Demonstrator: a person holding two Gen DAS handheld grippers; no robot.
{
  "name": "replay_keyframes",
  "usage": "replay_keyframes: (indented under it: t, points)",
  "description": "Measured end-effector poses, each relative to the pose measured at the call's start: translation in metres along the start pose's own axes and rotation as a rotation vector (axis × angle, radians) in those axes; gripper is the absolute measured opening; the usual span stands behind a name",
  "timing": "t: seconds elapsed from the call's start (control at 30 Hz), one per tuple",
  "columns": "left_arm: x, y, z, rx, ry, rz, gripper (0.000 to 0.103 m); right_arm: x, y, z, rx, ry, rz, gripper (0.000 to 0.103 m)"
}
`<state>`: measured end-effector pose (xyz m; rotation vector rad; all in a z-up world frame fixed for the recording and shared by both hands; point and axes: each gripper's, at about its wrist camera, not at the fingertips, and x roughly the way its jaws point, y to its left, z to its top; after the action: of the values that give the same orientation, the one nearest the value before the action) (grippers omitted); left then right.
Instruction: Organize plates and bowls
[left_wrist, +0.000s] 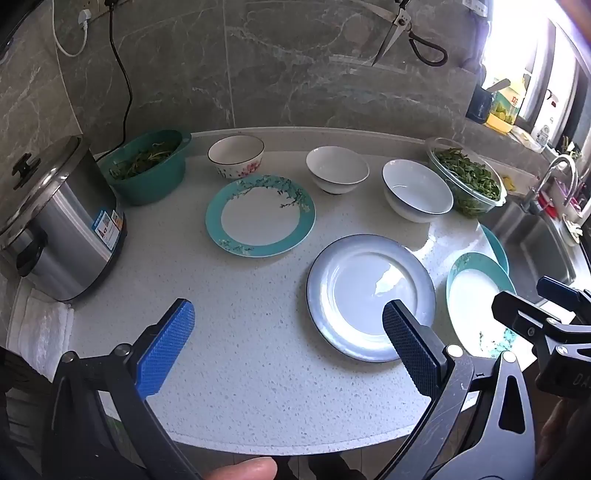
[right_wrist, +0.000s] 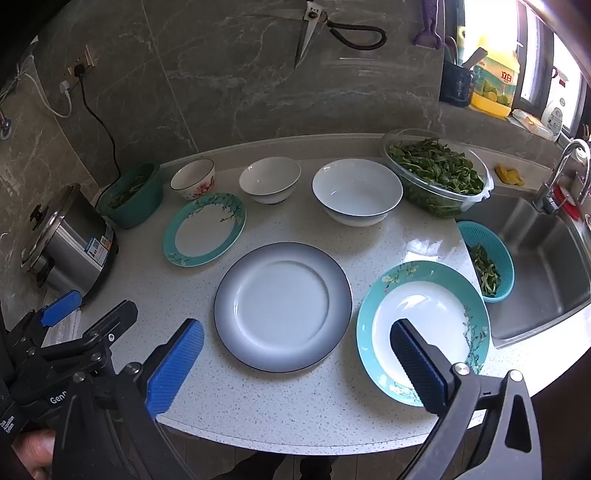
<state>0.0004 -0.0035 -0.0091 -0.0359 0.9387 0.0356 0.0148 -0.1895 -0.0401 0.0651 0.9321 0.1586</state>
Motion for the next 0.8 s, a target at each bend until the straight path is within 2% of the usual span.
replay_keyframes:
  t: [0.8]
  points:
    - [0.002, -0.0008, -0.0031, 0.003, 0.016, -0.006, 0.103, 0.0008, -0.0001, -0.0022, 0.001, 0.001, -0.001, 0.103]
